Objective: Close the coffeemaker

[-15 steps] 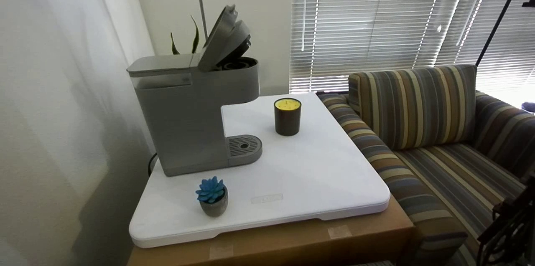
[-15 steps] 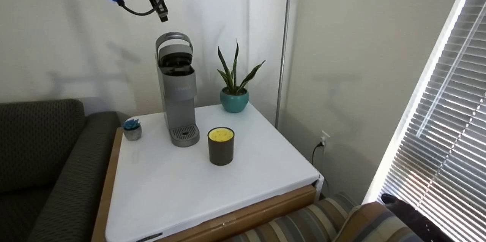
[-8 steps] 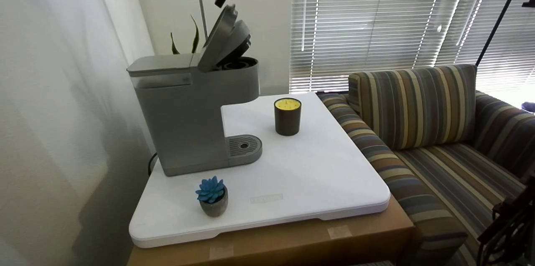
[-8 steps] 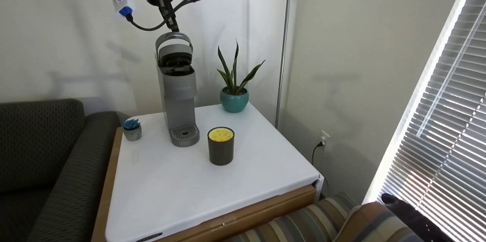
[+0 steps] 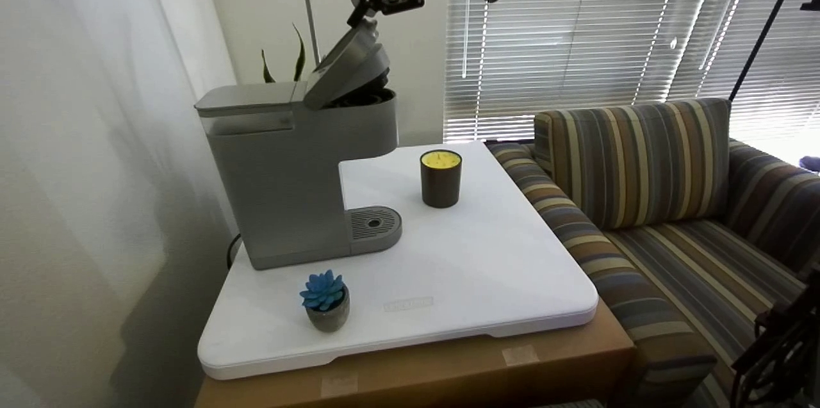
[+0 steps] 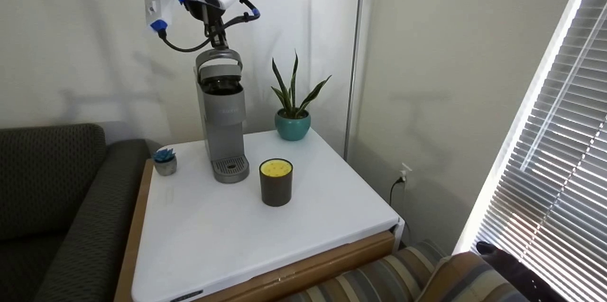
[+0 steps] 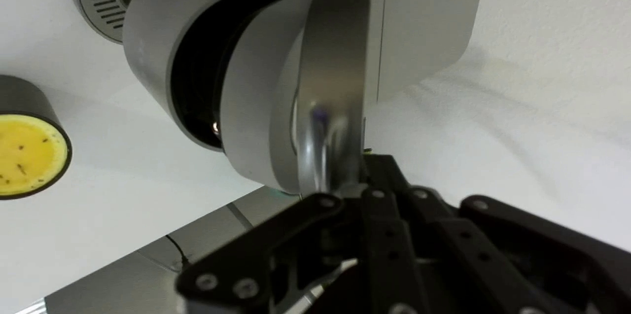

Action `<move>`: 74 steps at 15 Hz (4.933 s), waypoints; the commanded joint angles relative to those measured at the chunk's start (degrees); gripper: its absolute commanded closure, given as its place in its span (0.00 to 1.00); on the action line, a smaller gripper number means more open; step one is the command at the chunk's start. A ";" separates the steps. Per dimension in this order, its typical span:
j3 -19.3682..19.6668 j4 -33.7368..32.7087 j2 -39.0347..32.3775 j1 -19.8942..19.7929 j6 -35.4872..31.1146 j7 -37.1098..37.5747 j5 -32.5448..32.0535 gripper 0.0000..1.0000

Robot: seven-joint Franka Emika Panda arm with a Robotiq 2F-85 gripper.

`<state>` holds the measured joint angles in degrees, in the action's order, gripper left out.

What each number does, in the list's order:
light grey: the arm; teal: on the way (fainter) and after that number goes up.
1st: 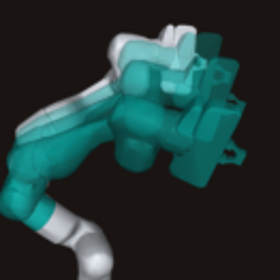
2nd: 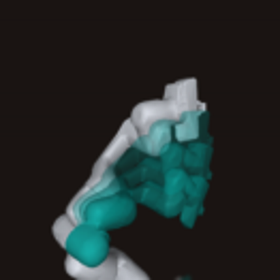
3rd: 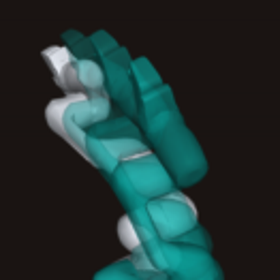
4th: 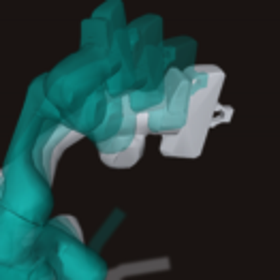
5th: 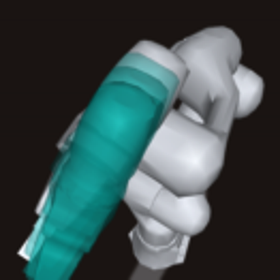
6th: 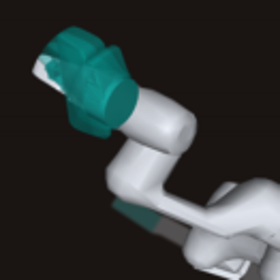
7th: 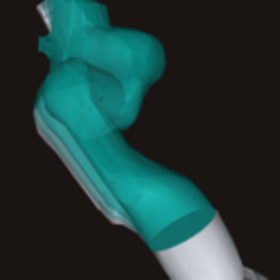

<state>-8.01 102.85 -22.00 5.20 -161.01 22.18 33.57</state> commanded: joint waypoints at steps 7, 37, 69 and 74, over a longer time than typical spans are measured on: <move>-9.19 2.79 -0.77 -11.42 5.06 -16.58 28.37 1.00; 9.74 0.36 -3.50 -2.54 29.16 -13.15 27.67 1.00; 8.38 -9.18 -0.49 7.43 33.62 18.23 -36.37 1.00; 8.38 -8.82 -2.20 7.53 33.83 18.20 -35.97 1.00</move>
<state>0.58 94.15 -23.34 12.90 -128.30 39.77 -2.01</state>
